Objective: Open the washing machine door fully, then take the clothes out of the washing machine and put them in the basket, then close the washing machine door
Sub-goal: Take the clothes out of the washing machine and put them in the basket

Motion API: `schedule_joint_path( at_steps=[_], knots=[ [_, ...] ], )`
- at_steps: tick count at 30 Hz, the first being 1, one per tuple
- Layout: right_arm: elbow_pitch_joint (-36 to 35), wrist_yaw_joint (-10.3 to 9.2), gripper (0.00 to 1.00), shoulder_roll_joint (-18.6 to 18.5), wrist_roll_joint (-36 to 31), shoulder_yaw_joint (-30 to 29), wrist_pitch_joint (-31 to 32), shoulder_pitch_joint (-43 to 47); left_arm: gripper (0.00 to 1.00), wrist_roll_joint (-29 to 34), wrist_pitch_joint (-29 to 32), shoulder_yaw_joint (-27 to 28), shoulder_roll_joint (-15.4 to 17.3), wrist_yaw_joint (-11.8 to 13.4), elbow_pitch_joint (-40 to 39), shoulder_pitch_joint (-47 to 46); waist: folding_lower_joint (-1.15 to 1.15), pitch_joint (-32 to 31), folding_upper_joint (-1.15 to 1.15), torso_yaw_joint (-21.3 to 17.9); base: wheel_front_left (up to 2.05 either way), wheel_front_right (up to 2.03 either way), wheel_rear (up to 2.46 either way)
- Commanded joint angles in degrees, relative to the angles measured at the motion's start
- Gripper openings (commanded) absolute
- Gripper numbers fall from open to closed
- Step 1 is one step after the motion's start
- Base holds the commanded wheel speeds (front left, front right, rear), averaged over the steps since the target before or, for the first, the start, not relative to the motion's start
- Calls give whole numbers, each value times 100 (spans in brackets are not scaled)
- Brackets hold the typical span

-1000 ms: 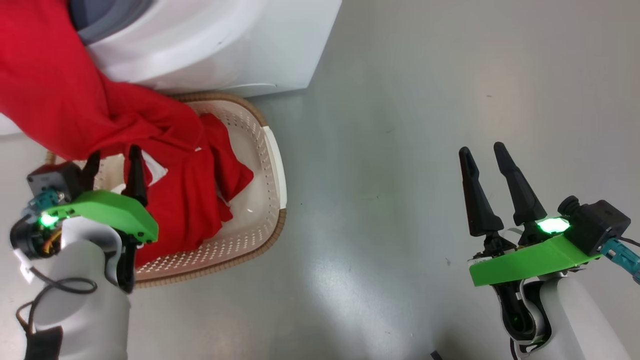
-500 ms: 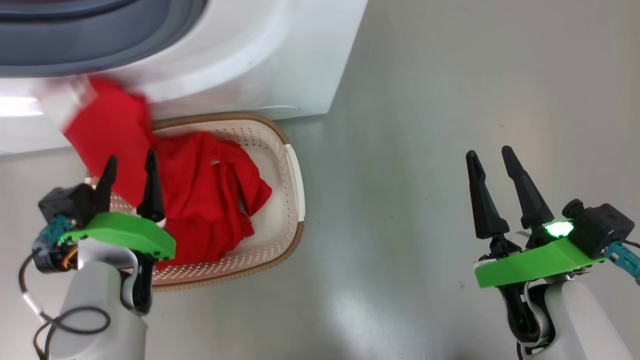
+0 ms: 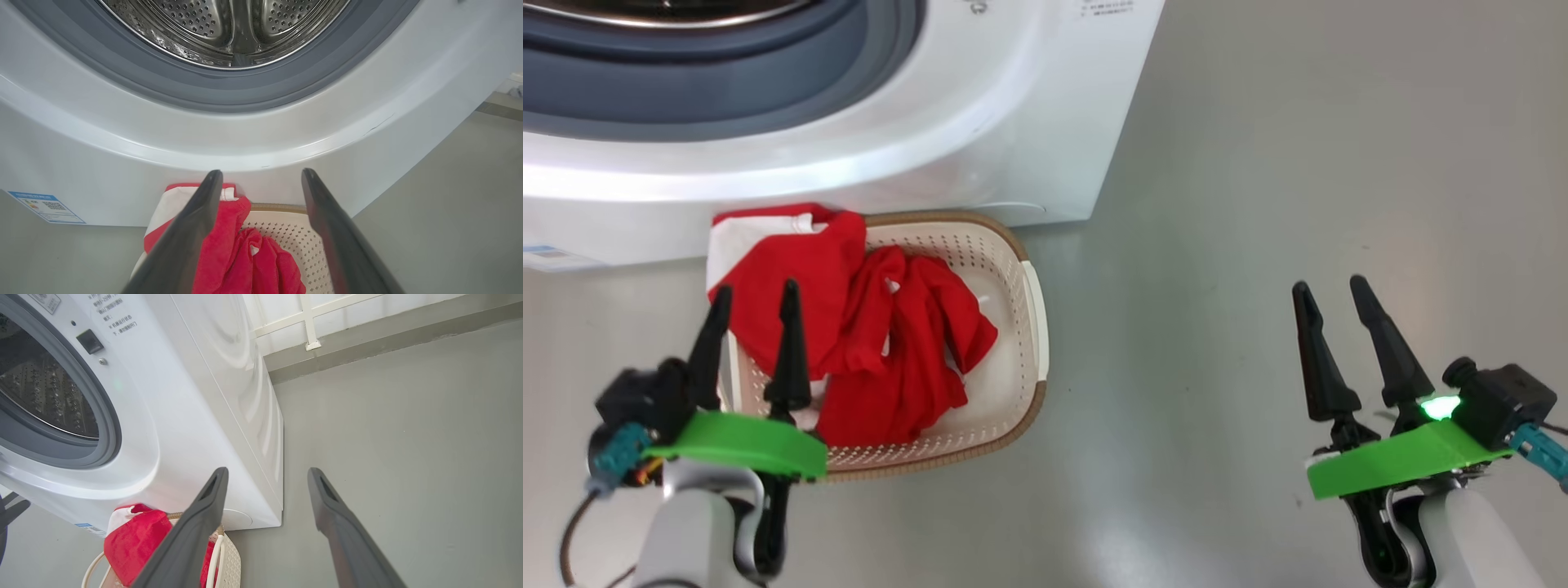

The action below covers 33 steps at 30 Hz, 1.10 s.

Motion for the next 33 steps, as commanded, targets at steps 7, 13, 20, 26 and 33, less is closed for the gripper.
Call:
schedule_joint_path(
  at_steps=[7, 13, 20, 26, 33],
  knots=[
    [-45, 43, 100, -121, -31, 106, -37, 301, 100, 143, -46, 39, 82, -33, -681, 685, 0, -436, 0, 100, 0, 0, 0],
    [-7, 43, 100, -196, -8, 94, -37, 516, 100, 188, -46, 76, 74, -33, -1014, 1107, 0, -813, 0, 123, 0, 0, 0],
    [47, 43, 100, -316, 36, 85, -37, 900, 100, 108, -46, 158, 72, -33, -1254, 1609, 0, -1380, 0, 146, 0, 0, 0],
    [67, 43, 100, -424, 79, 39, -37, 1286, 100, 74, -46, 201, 72, -33, -1474, 2040, 0, -1830, 0, 195, 0, 0, 0],
    [50, 43, 100, -510, 99, -39, -37, 1640, 100, 147, -46, 251, 71, -33, -1681, 2410, 0, -2187, 0, 254, 0, 0, 0]
  ],
)
